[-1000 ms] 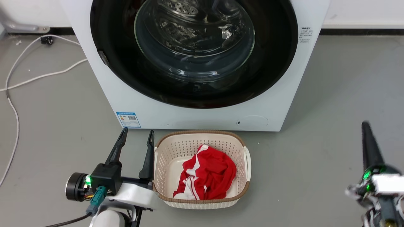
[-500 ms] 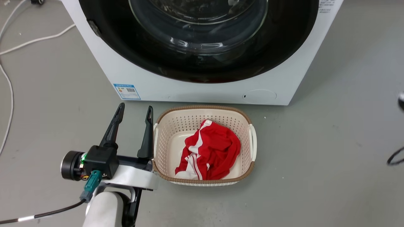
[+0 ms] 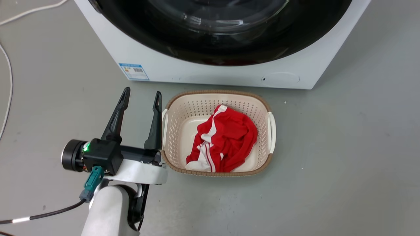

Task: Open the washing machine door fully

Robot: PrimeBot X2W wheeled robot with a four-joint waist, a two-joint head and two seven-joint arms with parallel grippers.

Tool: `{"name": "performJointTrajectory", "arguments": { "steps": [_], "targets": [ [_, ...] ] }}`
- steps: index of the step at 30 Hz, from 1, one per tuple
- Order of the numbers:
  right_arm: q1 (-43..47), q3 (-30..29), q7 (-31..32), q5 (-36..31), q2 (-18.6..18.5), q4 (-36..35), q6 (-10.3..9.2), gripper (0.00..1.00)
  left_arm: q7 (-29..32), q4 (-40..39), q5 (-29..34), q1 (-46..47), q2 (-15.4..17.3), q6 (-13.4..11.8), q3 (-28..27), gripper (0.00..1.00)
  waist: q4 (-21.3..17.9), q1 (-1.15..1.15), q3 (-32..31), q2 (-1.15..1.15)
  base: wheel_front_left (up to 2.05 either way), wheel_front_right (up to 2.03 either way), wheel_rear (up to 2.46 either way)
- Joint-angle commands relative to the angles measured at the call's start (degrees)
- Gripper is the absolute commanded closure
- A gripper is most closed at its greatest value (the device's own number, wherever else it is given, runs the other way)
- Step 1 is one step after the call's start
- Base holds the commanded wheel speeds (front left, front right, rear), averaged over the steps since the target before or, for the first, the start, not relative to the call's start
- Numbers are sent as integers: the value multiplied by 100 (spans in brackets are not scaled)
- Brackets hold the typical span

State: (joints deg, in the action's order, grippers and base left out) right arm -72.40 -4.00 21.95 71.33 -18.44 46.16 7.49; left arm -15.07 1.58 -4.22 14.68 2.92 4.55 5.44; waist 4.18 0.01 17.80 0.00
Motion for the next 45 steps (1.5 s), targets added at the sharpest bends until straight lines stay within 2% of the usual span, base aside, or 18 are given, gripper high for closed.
{"name": "performJointTrajectory", "arguments": {
  "steps": [1,8,21,29,30,45],
  "targets": [
    [-261,103,61,-212,27,243,0,100,-15,-34,-14,124,-3,34,18,0,56,-1,116,0,0,0,0],
    [-1253,481,407,-983,149,1247,0,100,-15,-153,-83,269,-5,-2,75,0,232,-1,445,0,0,0,0],
    [-1814,617,566,-1443,340,1857,-1,100,-15,-222,-149,453,-5,-42,204,0,351,-1,768,0,0,0,0],
    [-1698,609,1278,-1203,469,1740,1,100,-15,-186,-164,465,-5,-43,229,0,357,-1,795,0,0,0,0],
    [-1591,625,1537,-1124,461,1635,0,100,-15,-176,-166,464,-5,-42,225,0,344,-1,787,0,0,0,0],
    [-653,408,3288,-331,563,892,0,100,-15,-48,-137,300,-5,-49,204,0,152,-1,467,0,0,0,0]
  ]
}}
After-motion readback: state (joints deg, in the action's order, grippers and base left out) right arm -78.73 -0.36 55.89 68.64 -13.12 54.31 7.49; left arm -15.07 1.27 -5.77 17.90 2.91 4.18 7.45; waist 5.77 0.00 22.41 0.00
